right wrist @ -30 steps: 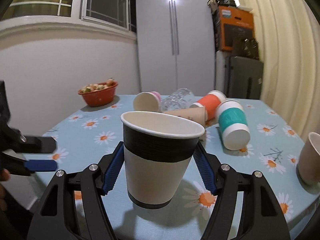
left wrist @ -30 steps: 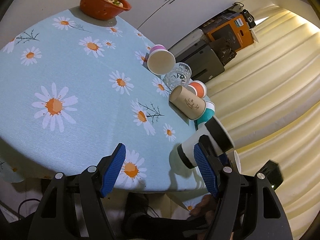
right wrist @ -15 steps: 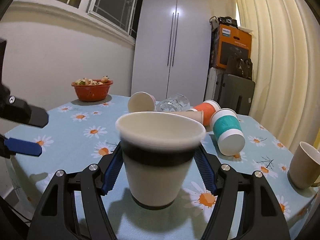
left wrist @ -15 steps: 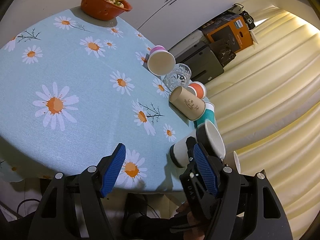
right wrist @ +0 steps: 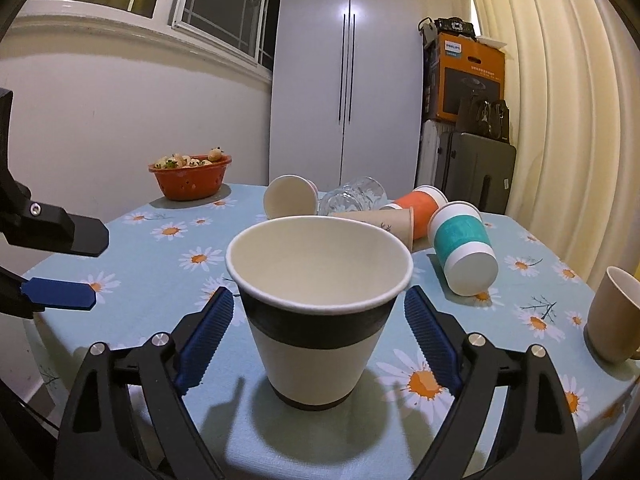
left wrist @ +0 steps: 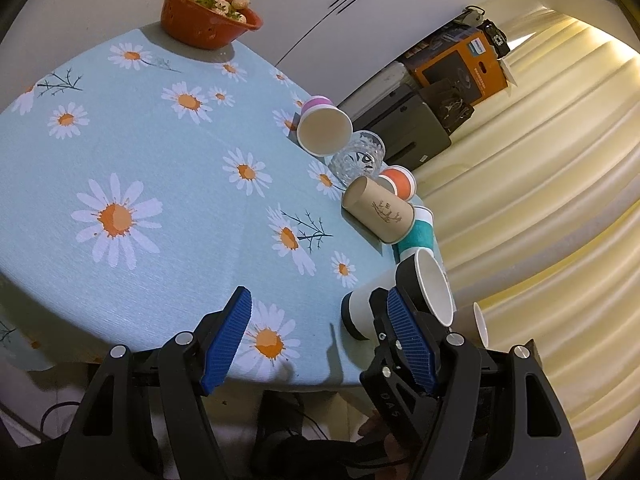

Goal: Flip cup upright
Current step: 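Lower the upright white cup onto the tablecloth and open the right gripper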

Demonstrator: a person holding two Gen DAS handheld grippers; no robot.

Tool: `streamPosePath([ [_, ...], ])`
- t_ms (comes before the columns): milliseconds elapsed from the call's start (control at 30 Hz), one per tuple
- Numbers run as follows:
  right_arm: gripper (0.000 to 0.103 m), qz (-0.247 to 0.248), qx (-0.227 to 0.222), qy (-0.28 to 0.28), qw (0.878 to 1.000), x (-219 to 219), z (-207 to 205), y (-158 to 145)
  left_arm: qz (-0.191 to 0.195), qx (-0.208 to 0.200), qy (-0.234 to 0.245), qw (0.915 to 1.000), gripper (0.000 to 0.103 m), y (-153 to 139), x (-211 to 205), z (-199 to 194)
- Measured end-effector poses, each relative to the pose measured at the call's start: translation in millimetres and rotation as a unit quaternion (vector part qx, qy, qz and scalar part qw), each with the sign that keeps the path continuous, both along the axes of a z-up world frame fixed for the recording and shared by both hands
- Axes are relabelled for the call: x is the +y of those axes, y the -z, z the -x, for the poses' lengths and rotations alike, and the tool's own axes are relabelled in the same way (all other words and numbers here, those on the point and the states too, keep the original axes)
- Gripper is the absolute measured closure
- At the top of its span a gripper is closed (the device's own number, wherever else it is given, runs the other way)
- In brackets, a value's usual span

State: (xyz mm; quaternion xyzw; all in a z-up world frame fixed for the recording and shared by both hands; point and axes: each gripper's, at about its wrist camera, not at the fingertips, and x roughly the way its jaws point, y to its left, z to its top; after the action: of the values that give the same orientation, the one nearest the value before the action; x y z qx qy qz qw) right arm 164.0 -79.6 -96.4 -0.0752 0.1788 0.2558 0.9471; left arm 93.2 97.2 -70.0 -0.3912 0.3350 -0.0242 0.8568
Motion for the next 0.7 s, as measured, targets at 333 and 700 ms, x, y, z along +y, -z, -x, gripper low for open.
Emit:
streamPosePath([
  [333,0.005,-0.006,0.024,0.002,1.0,-15.8,8.5,-17.0,-0.028,0.0,-0.008,0.9996,0.034,-4.4,-0.9,3.0],
  [700,0.005,-0.053,0.046,0.014,0.997,-67.2,24.7,-56.1,-0.074,-0.005,-0.001,0.9973,0.015,-13.9,-12.2,9.8],
])
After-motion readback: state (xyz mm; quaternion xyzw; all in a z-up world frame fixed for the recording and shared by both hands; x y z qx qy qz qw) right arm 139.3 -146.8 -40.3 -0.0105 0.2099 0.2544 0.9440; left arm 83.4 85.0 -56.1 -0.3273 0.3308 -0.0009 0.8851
